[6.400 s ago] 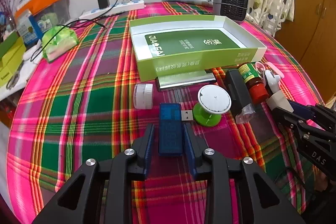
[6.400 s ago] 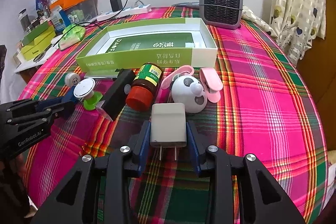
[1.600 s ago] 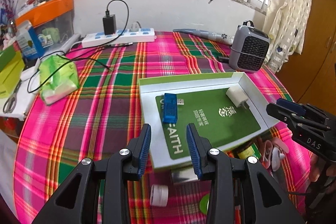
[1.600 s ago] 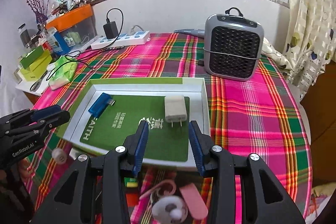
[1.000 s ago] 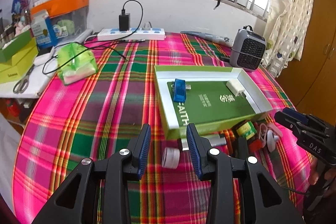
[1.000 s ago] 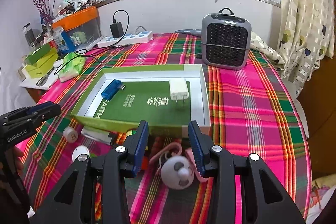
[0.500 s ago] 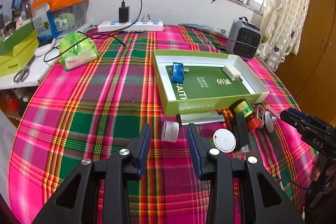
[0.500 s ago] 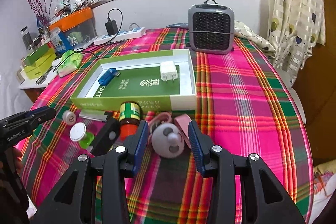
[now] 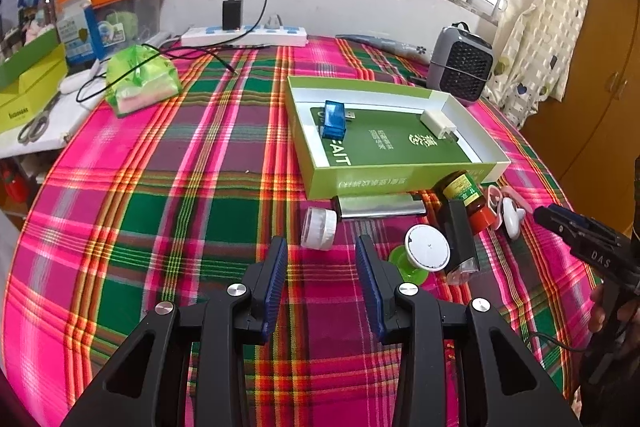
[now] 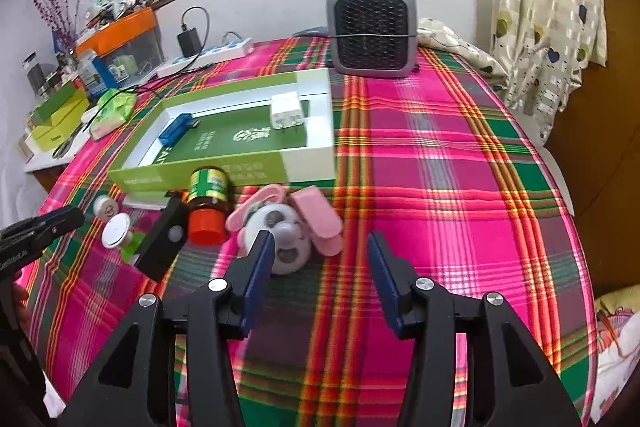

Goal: Organize rigid objects
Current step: 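Withdraw both open grippers from the box back over the table items, then lower the right gripper onto the pink clip and close it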

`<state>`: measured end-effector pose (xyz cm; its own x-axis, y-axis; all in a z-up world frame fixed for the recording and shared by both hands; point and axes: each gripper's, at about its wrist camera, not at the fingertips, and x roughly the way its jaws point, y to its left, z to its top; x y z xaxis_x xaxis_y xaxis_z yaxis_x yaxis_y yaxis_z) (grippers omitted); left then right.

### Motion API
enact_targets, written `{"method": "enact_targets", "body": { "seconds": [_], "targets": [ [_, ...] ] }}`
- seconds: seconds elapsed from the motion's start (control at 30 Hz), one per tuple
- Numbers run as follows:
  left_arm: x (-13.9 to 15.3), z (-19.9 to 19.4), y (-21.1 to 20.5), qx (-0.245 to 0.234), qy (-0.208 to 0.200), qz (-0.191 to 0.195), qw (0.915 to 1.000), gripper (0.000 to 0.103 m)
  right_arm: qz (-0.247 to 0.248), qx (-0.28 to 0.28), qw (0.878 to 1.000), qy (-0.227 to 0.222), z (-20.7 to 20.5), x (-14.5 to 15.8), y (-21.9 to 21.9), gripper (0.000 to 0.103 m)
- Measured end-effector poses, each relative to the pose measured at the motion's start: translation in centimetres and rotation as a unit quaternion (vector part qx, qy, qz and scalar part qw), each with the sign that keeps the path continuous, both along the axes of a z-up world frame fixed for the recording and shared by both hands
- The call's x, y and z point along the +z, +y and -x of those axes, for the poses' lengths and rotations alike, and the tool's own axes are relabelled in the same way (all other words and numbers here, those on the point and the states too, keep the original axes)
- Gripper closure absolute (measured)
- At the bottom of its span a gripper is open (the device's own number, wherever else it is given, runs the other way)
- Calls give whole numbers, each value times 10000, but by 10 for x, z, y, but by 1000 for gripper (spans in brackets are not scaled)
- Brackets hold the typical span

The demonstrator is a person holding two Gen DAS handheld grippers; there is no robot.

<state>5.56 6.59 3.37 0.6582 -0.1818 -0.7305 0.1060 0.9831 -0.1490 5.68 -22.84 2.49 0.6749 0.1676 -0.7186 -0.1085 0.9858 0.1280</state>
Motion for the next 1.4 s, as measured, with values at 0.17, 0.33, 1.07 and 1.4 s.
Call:
{"method": "enact_targets", "body": {
  "seconds": [0.17, 0.33, 1.07, 1.4],
  "targets": [
    [-1, -1, -3, -48, 21, -13, 10000, 69, 43, -58, 10000, 53, -14, 0, -9, 54],
    [-4, -4, -2, -34, 77, -22, 10000, 69, 154, 132, 9997, 164, -28, -5, -9, 54],
    [-6, -14, -5, 7, 179, -47, 9998, 69, 401, 941, 9943, 296, -44, -10, 14, 54],
    [-8, -16, -8, 14, 221, -55, 9997, 69, 481, 819, 9942, 501, -51, -18, 9, 54]
  ]
}}
